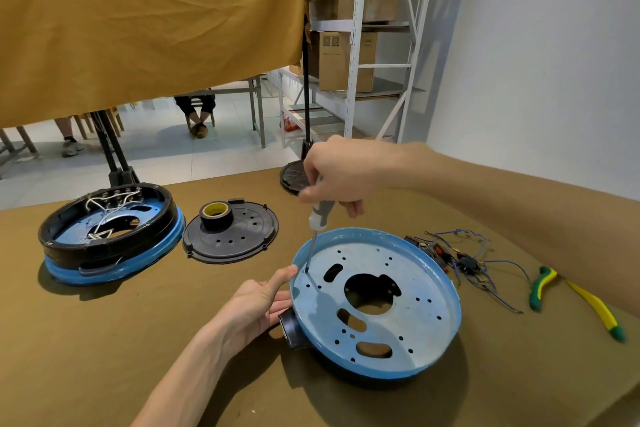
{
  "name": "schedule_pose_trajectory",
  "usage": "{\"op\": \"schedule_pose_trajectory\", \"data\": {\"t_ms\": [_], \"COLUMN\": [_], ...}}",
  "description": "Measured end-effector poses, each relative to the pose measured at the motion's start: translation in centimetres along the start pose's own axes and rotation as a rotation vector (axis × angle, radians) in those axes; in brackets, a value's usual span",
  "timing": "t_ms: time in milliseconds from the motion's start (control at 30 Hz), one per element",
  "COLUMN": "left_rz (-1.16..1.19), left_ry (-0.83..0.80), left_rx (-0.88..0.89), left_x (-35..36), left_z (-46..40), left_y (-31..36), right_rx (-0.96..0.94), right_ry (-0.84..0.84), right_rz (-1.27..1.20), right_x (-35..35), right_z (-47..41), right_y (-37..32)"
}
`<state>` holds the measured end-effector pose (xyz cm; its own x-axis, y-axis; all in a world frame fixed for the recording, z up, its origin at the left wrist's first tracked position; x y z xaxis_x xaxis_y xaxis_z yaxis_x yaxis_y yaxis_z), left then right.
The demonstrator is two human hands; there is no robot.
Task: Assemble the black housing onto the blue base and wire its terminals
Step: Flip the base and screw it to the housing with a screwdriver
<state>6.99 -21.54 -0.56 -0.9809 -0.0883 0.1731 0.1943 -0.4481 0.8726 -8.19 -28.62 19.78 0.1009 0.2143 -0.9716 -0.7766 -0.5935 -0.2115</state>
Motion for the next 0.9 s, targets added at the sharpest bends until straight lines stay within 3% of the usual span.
{"op": "schedule_pose_trajectory", "data": {"t_ms": [67, 200, 400, 533, 667, 800, 900], "left_rz": [0.003, -0.013, -0.011, -0.020, -0.014, -0.002, 0.036], "left_ry": [-0.002, 0.006, 0.018, 0.020, 0.015, -0.010, -0.036], "left_rx": [0.005, 0.007, -0.008, 0.008, 0.005, 0.008, 0.026], "left_x": [-0.1, -0.1, -0.2, -0.5, -0.6, -0.7, -0.2], "left_z": [0.0, -0.1, -0.4, -0.7, -1.0, -0.7, -0.4], "left_y": [0.0, 0.0, -0.1, -0.4, -0.5, -0.5, -0.6], "right_rx": [0.028, -0.007, 0.015, 0.021, 0.050, 0.042, -0.020], "right_ry": [0.042, -0.125, -0.015, -0.127, 0.001, -0.087, -0.005], "right_rz": [0.039, -0.098, 0.042, -0.011, 0.044, 0.011, -0.038], "right_x": [0.3, -1.2, -0.1, -1.0, -0.1, -1.1, -1.2], "right_z": [-0.2, 0.4, -0.3, -0.1, -0.4, 0.1, 0.3], "right_y": [-0.1, -0.2, -0.6, -0.5, -0.2, -0.4, -0.5]}}
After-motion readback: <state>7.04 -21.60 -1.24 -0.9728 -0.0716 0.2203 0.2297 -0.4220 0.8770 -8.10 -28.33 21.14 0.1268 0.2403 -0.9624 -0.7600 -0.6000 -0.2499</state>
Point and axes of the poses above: each hand's wrist, its own z-axis away from the middle knuckle, its own x-axis out of the palm, y = z × x, the point moved 1 cm from there along -z, towards the middle knuckle, and after that the axes turned 5 degrees about -z, right-handed, at the moved point
